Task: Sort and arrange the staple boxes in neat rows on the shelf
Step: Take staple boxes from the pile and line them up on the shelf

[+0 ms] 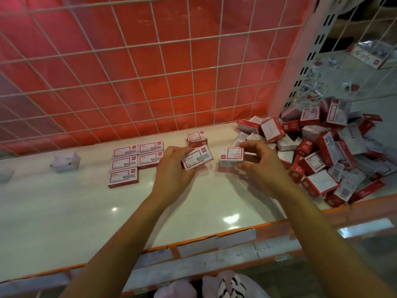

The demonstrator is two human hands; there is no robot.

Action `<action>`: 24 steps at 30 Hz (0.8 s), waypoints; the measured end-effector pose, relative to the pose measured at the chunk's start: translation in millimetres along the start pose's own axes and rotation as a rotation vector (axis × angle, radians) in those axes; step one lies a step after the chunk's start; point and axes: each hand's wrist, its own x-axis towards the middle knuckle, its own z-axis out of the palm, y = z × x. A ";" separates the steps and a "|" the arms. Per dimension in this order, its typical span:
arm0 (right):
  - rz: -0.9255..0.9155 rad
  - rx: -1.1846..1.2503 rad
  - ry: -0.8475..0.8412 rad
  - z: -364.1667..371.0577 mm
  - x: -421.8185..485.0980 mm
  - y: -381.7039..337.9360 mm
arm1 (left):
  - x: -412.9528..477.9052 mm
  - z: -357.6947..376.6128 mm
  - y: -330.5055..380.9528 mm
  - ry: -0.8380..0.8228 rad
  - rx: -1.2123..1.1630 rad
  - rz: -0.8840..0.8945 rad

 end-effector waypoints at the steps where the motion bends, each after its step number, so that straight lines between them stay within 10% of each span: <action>1: 0.011 0.031 -0.013 1.0 0.1 0.7 | -2.3 -1.6 -2.7 0.003 -0.001 -0.003; 24: -0.374 -0.341 -0.061 51.3 -25.1 24.4 | -25.6 -3.3 10.1 -0.113 0.046 -0.052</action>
